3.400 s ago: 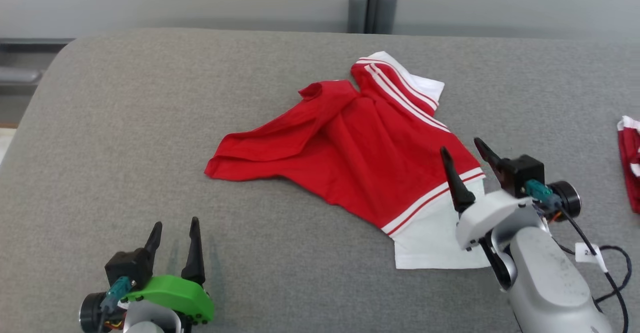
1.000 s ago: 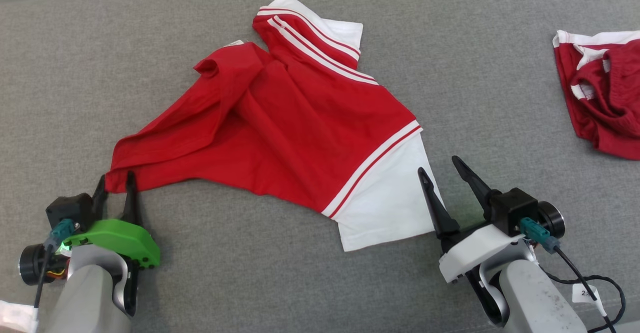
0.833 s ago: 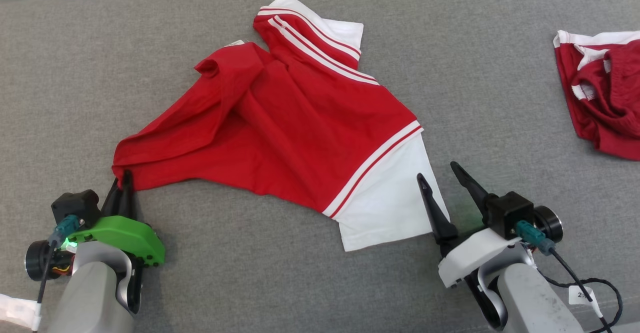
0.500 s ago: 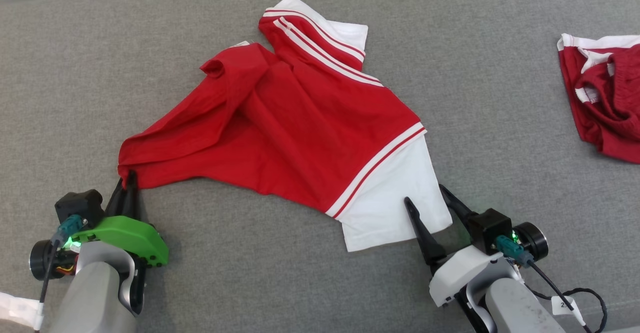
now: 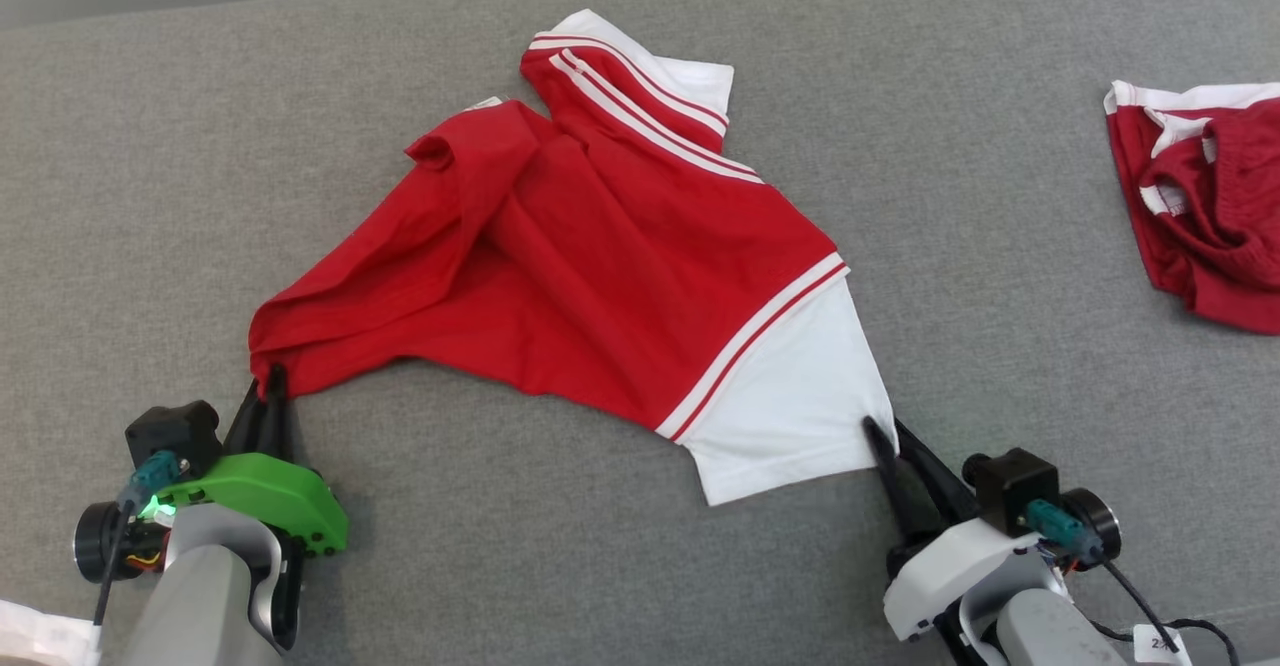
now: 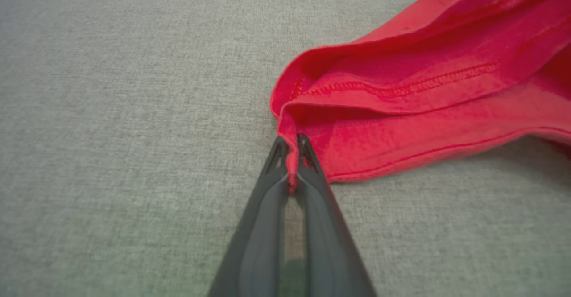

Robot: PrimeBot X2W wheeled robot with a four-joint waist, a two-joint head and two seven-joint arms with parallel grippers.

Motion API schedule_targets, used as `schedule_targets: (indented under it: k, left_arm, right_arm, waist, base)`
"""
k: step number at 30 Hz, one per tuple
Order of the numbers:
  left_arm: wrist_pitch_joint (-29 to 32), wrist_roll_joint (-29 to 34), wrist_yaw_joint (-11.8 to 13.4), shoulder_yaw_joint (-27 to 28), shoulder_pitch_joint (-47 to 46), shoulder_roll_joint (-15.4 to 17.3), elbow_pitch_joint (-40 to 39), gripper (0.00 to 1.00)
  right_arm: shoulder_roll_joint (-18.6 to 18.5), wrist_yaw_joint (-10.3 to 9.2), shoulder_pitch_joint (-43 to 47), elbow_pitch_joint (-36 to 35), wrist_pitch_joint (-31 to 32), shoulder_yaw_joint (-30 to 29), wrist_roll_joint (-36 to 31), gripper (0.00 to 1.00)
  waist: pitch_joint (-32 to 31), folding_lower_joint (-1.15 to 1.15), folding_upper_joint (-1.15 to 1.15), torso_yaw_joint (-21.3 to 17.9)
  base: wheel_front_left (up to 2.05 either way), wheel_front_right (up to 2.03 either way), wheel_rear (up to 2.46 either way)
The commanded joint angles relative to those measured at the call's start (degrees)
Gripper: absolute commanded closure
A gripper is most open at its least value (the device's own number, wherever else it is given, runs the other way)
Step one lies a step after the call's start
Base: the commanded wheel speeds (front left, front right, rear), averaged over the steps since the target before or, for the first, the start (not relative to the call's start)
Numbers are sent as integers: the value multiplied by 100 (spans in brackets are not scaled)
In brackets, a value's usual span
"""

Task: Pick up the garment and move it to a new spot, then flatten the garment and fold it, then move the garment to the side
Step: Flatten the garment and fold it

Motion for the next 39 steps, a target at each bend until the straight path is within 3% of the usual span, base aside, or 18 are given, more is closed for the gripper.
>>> schedule_targets:
  k: [1, 13, 18, 23, 27, 32, 39]
  left_arm:
    - [45, 49, 3, -17, 158, -42, 33, 100]
    - [25, -136, 3, -164, 423, 23, -875, 100]
    - [25, -537, 3, -454, 332, 137, -1376, 100]
    - [114, -1200, 3, -1000, -36, 474, -1802, 100]
    - [492, -1674, 3, -1251, -509, 936, -2483, 100]
    - [1196, -1800, 12, -1267, -1153, 1478, -3420, 100]
    - [2537, -2646, 380, -912, -1963, 1512, -3836, 100]
  right_arm:
    - [-40, -11, 98, 69, 90, -56, 96, 100]
    - [-38, -10, -210, -1129, 51, -717, 583, 100]
    - [-40, -10, -533, -1597, 49, -843, 772, 100]
    - [-40, -10, -1082, -1950, 49, -958, 1012, 100]
    - [-40, -10, -1623, -2257, 49, -1030, 1048, 100]
    - [-230, -10, -2339, -2455, 56, -1000, 1092, 100]
    - [-650, -10, -3747, -2213, 458, -939, 893, 100]
  waist:
    - [-41, 0, 0, 14]
    - [-725, 0, 0, 90]
    - [-1059, 0, 0, 116]
    - [-1310, 0, 0, 117]
    - [-1440, 0, 0, 116]
    - [-1507, 0, 0, 124]
    - [-1067, 0, 0, 135]
  base:
    - [0, 0, 0]
    - [0, 0, 0]
    - [0, 0, 0]
    - [0, 0, 0]
    - [0, 0, 0]
    - [0, 0, 0]
    - [0, 0, 0]
